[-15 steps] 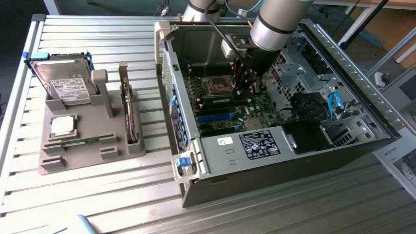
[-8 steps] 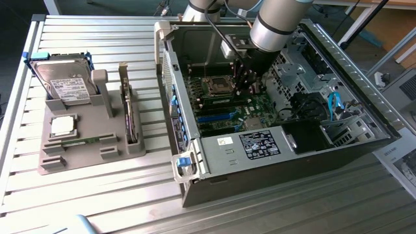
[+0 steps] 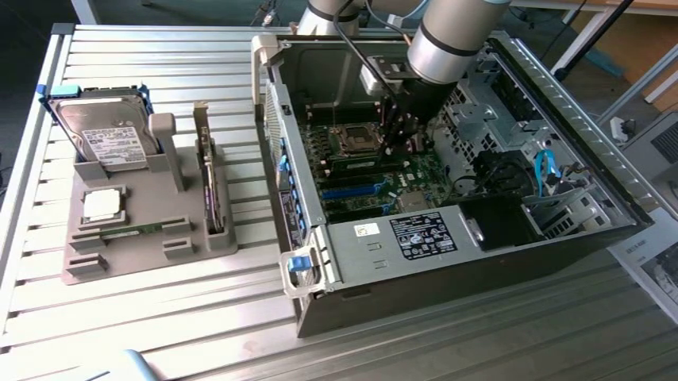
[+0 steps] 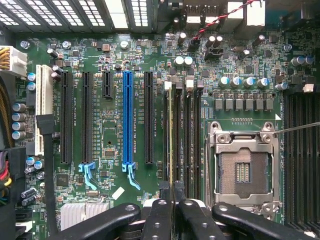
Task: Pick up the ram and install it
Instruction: 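Insert the ram into the slot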
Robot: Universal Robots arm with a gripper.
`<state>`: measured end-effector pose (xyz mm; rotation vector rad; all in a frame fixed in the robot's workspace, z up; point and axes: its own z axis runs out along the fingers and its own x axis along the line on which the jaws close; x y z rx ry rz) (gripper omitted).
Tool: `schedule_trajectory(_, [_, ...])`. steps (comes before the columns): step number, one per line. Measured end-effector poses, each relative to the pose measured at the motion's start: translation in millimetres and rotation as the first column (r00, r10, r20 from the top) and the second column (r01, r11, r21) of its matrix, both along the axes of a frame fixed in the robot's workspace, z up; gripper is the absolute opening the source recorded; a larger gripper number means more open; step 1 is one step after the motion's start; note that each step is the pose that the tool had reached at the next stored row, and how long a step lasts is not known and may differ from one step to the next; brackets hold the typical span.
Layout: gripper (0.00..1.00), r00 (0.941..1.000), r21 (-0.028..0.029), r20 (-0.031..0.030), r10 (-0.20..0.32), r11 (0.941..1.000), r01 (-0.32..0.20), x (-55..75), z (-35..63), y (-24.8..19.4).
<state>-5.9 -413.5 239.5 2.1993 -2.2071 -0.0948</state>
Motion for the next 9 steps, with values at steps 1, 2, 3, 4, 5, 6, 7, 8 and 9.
schedule_trajectory(1, [0.12, 1.0, -0.0001, -0.0001, 0.0, 1.0, 0.0, 0.0, 0.3, 0.0])
schedule_trajectory(2, [0.12, 1.0, 0.0, 0.0, 0.0, 1.0, 0.0, 0.0, 0.4, 0.0])
schedule_trajectory(3, [0.12, 1.0, -0.0002, -0.0001, 0.0, 1.0, 0.0, -0.1, 0.5, 0.0])
schedule_trajectory(4, [0.12, 1.0, -0.0002, -0.0001, 0.0, 1.0, 0.0, -0.6, 0.5, 0.0])
schedule_trajectory(5, [0.12, 1.0, -0.0002, -0.0001, 0.0, 1.0, 0.0, -0.6, 0.5, 0.0])
schedule_trajectory(6, [0.12, 1.0, -0.0004, -0.0002, 0.0, 1.0, 0.0, -0.6, 0.5, 0.0])
schedule_trajectory(7, [0.12, 1.0, -0.0003, -0.0001, 0.0, 1.0, 0.0, -0.6, 0.3, 0.0])
schedule_trajectory(8, [0.12, 1.0, -0.0003, -0.0002, 0.0, 1.0, 0.0, -0.6, 0.0, 0.0])
schedule_trajectory(9, [0.12, 1.0, -0.0003, -0.0002, 0.0, 1.0, 0.0, -0.6, -0.3, 0.0])
